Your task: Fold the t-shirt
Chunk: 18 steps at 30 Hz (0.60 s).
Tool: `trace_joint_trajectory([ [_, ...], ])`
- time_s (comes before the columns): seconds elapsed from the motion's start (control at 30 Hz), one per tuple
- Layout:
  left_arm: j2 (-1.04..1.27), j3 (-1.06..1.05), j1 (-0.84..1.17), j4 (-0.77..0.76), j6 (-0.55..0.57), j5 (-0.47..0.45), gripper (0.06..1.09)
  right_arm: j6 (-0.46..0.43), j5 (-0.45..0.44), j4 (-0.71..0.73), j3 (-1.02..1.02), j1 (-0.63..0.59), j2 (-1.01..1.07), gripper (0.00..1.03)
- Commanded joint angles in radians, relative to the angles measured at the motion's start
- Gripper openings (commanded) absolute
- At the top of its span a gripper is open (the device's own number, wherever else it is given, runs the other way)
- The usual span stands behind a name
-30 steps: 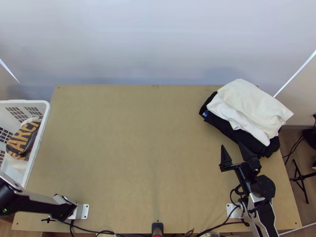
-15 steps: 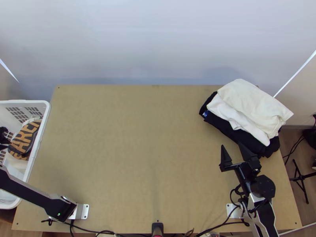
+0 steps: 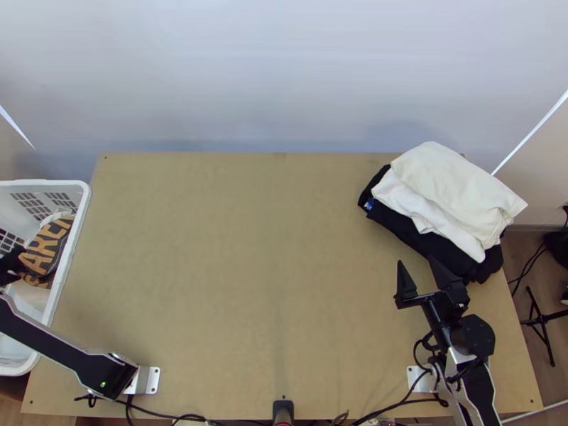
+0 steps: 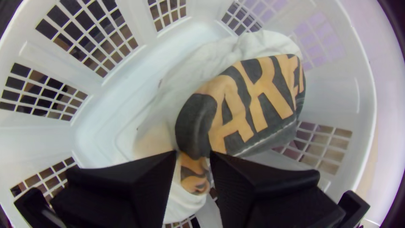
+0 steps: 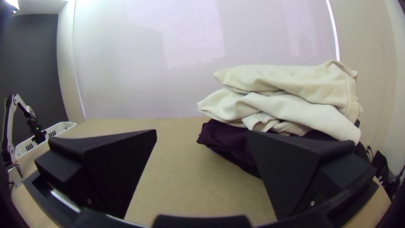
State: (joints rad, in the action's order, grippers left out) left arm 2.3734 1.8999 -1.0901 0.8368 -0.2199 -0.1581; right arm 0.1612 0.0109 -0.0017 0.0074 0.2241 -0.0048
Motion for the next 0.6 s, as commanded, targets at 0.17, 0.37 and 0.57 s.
trace_joint_trajectory([
  [0.17,-0.034,-0.088,0.039,-0.14,0.048,-0.003,0.09,0.001,0.0,0.0,0.0,0.001,0.0,0.99],
  [0.37,-0.45,-0.121,0.113,-0.099,0.217,-0.199,0.09,0.001,0.0,0.0,0.0,0.001,0.0,0.99],
  [0.57,-0.718,-0.062,0.24,-0.067,0.333,-0.276,0.09,0.001,0.0,0.0,0.0,0.0,0.0,0.99],
])
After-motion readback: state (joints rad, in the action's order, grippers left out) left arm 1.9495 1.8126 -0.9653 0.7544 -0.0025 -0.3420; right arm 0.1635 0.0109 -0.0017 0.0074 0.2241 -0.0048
